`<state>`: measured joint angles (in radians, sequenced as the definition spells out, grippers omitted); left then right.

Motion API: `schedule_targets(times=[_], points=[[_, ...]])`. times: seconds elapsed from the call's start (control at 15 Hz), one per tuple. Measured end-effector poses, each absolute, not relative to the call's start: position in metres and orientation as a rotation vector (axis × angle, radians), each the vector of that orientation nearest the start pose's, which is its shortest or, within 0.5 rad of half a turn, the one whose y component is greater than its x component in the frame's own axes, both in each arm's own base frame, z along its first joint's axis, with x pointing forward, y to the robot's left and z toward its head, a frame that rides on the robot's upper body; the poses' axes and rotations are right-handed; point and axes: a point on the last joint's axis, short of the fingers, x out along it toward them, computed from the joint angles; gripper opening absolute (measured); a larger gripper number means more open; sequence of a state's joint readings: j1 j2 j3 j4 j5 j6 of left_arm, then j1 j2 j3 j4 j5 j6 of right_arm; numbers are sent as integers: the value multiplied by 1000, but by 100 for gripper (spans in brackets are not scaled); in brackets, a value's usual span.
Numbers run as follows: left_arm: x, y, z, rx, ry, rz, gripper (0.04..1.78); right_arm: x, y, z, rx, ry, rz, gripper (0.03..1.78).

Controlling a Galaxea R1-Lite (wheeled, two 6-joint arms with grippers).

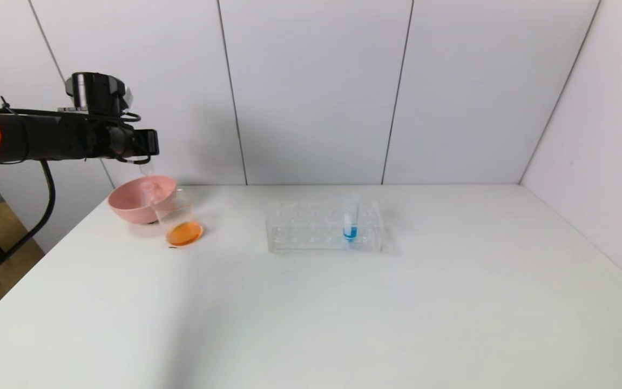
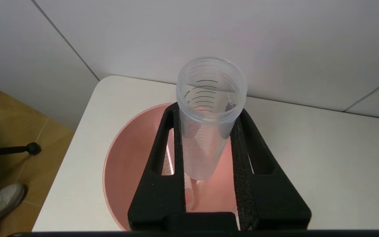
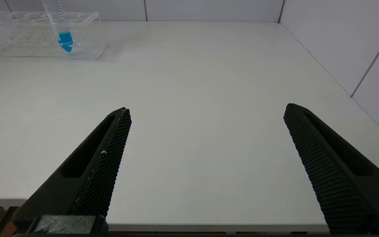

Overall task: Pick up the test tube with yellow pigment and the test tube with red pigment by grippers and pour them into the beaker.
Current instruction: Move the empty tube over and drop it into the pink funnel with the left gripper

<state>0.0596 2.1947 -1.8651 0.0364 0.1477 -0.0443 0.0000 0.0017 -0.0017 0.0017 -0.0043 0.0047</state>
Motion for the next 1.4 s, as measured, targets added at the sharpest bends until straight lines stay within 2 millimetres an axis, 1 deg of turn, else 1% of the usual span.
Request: schedule_targets(times=[0.4, 0.6, 0.87, 1.4], points=[[480, 35, 182, -23, 438, 204, 43, -23, 0, 76, 5, 2, -4, 170], [482, 35, 172, -26, 466, 191, 43, -23, 0, 76, 5, 2, -4, 170], [483, 37, 168, -28, 479, 192, 43, -23, 0, 76, 5, 2, -4, 170], [483, 45, 168, -34, 474, 201, 43, -23, 0, 76, 5, 2, -4, 170]])
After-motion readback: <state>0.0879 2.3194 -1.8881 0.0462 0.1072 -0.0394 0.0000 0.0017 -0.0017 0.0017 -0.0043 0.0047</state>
